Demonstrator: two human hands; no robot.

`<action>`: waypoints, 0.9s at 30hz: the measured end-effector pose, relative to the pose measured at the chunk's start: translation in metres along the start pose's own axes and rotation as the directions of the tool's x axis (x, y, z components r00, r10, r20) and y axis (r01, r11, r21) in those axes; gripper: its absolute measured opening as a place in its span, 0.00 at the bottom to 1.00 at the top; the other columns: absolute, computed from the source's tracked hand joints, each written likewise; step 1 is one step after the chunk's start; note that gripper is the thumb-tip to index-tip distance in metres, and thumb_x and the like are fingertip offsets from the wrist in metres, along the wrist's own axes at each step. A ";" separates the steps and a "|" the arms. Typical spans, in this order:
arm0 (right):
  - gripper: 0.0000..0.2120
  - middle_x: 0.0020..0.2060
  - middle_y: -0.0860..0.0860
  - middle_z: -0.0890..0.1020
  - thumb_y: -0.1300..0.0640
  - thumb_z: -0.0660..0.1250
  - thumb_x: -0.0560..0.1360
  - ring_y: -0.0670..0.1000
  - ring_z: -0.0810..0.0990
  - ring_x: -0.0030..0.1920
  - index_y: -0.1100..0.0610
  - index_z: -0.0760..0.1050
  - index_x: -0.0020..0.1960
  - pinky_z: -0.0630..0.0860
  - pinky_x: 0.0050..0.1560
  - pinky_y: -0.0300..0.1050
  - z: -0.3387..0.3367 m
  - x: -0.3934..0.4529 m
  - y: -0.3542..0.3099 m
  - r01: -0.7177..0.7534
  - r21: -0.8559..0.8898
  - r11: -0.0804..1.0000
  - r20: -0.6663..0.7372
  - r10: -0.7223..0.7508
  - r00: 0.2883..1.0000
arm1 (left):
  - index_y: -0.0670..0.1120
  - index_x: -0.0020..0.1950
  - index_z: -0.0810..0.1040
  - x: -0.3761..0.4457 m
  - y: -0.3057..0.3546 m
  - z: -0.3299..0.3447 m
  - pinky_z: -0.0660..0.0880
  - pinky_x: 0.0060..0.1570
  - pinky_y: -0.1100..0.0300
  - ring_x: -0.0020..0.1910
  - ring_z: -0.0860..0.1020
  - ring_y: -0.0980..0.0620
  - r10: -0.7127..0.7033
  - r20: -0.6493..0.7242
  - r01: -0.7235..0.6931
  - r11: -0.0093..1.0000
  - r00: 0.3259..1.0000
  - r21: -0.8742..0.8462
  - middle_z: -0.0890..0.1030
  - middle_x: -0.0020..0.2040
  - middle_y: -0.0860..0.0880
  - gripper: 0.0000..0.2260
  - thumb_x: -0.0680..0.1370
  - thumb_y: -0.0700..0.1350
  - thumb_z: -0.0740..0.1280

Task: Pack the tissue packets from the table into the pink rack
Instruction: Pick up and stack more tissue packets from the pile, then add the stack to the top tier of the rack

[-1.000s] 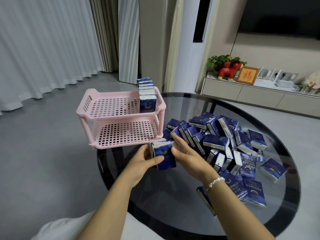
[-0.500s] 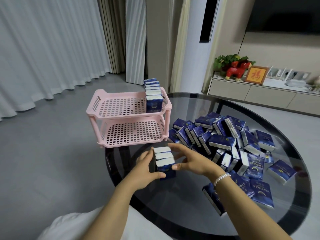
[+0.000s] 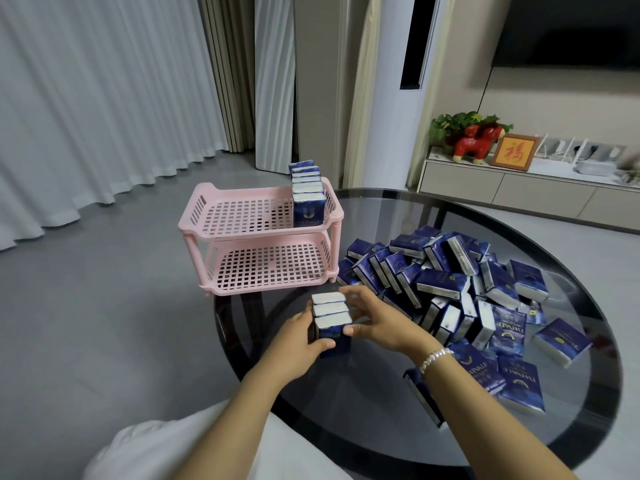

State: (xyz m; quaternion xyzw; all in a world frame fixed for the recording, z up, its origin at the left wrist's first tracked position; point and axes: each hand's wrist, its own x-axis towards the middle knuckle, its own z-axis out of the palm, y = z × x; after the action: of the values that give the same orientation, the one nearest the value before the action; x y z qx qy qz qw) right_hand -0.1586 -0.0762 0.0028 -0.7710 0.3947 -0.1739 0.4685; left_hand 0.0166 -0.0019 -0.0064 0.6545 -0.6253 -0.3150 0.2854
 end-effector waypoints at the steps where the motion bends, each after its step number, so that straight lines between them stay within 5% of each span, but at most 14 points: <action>1: 0.29 0.62 0.45 0.73 0.63 0.69 0.73 0.44 0.78 0.54 0.48 0.60 0.69 0.74 0.57 0.41 0.001 -0.001 -0.002 -0.003 -0.007 1.000 -0.002 0.003 1.000 | 0.54 0.74 0.62 -0.002 0.001 0.000 0.63 0.59 0.67 0.63 0.70 0.57 0.004 -0.010 -0.004 1.000 1.000 0.018 0.72 0.67 0.54 0.29 0.76 0.45 0.69; 7: 0.25 0.61 0.47 0.75 0.66 0.66 0.75 0.35 0.76 0.52 0.54 0.62 0.68 0.73 0.49 0.29 -0.005 -0.005 -0.021 0.030 0.083 0.996 -0.037 -0.027 0.999 | 0.56 0.72 0.66 -0.007 0.008 -0.016 0.66 0.61 0.65 0.63 0.71 0.57 0.021 -0.032 -0.021 1.000 0.999 -0.004 0.74 0.66 0.53 0.26 0.76 0.49 0.68; 14: 0.26 0.63 0.49 0.76 0.60 0.67 0.75 0.50 0.77 0.60 0.52 0.63 0.70 0.76 0.59 0.45 -0.025 0.003 -0.079 0.152 0.092 0.984 -0.081 -0.145 0.986 | 0.56 0.76 0.58 -0.005 0.035 -0.064 0.58 0.69 0.58 0.71 0.61 0.53 0.166 -0.108 -0.149 0.976 0.980 0.156 0.65 0.72 0.53 0.25 0.80 0.52 0.61; 19: 0.26 0.62 0.47 0.76 0.58 0.67 0.75 0.49 0.78 0.55 0.51 0.63 0.70 0.76 0.58 0.47 -0.039 0.015 -0.129 0.226 0.029 0.974 -0.115 -0.222 0.968 | 0.56 0.77 0.56 0.002 0.055 -0.108 0.57 0.73 0.52 0.74 0.58 0.52 0.218 -0.156 -0.184 0.962 0.963 0.204 0.61 0.75 0.54 0.26 0.80 0.52 0.59; 24: 0.25 0.63 0.48 0.76 0.56 0.67 0.75 0.49 0.78 0.59 0.50 0.62 0.70 0.76 0.59 0.49 -0.050 0.044 -0.166 0.265 -0.003 0.964 -0.109 -0.264 0.958 | 0.60 0.74 0.61 0.019 0.064 -0.154 0.67 0.68 0.47 0.69 0.67 0.53 0.242 -0.191 -0.209 0.962 0.951 0.175 0.70 0.70 0.55 0.28 0.74 0.63 0.58; 27: 0.28 0.66 0.51 0.75 0.53 0.67 0.75 0.50 0.78 0.58 0.50 0.61 0.72 0.75 0.60 0.51 -0.053 0.072 -0.180 0.279 -0.106 0.954 -0.126 -0.291 0.948 | 0.57 0.73 0.65 0.032 0.067 -0.179 0.70 0.64 0.53 0.60 0.74 0.56 0.234 -0.224 -0.214 0.970 0.946 0.112 0.76 0.64 0.56 0.22 0.79 0.51 0.63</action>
State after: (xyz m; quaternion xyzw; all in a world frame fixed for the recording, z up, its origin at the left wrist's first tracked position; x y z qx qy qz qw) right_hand -0.0670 -0.1183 0.1770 -0.8256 0.3182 -0.2762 0.3754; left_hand 0.1120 -0.0411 0.1577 0.6236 -0.6703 -0.1734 0.3631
